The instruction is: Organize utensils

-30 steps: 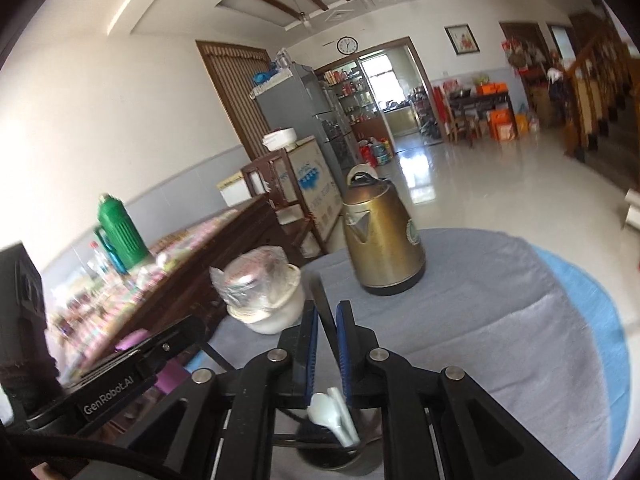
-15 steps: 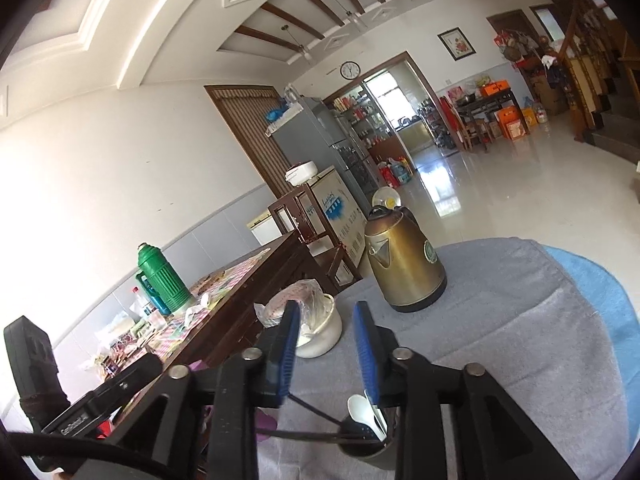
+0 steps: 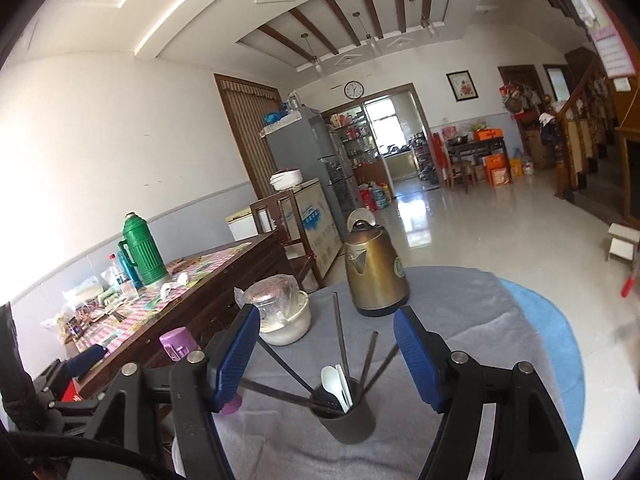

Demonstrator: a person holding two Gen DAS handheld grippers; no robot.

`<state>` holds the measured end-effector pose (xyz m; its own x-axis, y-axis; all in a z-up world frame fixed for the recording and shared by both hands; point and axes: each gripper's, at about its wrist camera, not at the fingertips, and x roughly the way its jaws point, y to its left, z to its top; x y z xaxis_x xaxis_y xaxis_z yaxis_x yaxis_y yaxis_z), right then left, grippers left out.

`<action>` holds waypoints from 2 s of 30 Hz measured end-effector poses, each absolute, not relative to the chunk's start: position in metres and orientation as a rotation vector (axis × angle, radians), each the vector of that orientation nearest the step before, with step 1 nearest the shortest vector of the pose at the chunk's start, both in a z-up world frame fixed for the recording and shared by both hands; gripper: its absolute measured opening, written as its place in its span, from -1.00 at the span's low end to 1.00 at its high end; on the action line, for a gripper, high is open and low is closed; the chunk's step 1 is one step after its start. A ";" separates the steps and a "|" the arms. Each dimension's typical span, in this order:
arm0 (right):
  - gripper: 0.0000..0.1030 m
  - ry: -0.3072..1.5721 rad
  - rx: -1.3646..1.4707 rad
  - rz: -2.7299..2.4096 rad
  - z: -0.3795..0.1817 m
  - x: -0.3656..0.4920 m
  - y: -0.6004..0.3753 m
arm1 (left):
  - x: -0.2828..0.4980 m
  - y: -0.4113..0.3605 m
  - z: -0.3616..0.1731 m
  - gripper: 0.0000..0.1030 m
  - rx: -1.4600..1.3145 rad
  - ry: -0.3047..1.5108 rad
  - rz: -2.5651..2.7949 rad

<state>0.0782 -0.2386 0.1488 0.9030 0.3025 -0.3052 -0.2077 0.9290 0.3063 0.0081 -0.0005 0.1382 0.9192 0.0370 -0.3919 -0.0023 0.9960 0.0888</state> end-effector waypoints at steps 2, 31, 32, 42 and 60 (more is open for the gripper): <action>0.43 0.348 0.255 0.251 0.151 0.068 -0.238 | 0.000 0.001 0.140 0.96 0.088 0.393 0.033; 0.53 0.227 0.187 0.170 0.191 -0.100 -0.244 | -0.125 -0.017 0.189 1.00 0.214 0.264 0.211; 0.53 0.231 0.185 0.169 0.190 -0.103 -0.243 | -0.127 -0.015 0.188 1.00 0.210 0.273 0.215; 0.53 0.290 0.171 0.137 0.169 -0.113 -0.223 | -0.126 0.020 0.176 1.00 0.135 0.361 0.258; 0.53 0.341 0.096 0.103 0.159 -0.111 -0.167 | -0.138 0.086 0.152 1.00 0.043 0.410 0.326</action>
<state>-0.1108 -0.1669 0.1594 0.9374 0.1172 -0.3281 -0.0848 0.9902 0.1114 -0.1378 0.0858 0.1522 0.8660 0.3197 -0.3844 -0.3026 0.9472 0.1060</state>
